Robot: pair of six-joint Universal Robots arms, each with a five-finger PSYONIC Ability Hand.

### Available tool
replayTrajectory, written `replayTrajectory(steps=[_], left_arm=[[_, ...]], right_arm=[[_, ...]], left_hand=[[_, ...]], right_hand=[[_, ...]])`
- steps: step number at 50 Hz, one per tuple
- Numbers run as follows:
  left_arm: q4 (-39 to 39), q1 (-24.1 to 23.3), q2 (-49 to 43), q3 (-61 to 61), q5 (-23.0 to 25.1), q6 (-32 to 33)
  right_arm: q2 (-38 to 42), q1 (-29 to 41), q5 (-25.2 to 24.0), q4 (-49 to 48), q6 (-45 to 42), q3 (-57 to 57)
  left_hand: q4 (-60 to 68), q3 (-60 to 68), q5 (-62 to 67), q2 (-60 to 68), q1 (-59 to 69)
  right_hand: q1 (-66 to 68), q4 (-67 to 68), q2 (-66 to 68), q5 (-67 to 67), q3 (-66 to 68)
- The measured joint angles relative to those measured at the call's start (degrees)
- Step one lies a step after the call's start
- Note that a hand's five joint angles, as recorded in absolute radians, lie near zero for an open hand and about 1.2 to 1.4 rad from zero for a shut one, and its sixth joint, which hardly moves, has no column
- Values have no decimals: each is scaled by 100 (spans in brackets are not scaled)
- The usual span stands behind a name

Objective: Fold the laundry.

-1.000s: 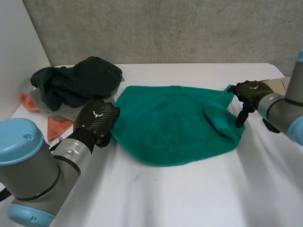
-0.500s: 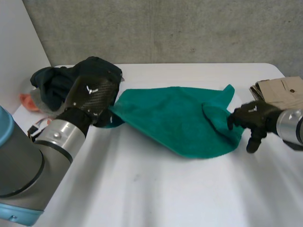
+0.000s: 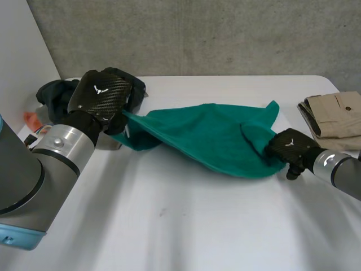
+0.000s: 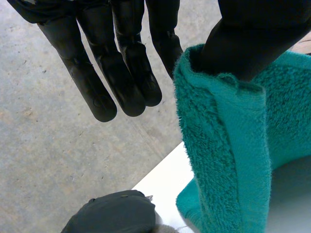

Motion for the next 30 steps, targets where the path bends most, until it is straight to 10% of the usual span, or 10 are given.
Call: replayTrajectory(steps=[6, 16, 30], left_arm=[[-11, 48, 1, -34, -5, -9], [-387, 206, 320, -115, -84, -38], [-2466, 824, 1542, 384, 225, -17]], right_arm=[[331, 66, 32, -158, 158, -470], [-465, 84, 402, 14, 902, -694], [-2537, -377, 598, 3567, 602, -1887]], left_hand=[[1, 0, 0, 0, 0], [2, 0, 0, 0, 0], [3, 3, 0, 7, 0]], right_hand=[[2683, 2992, 2991, 2920, 2957], [2683, 3211, 3049, 2990, 3150], [2683, 3231, 3049, 3133, 3155]])
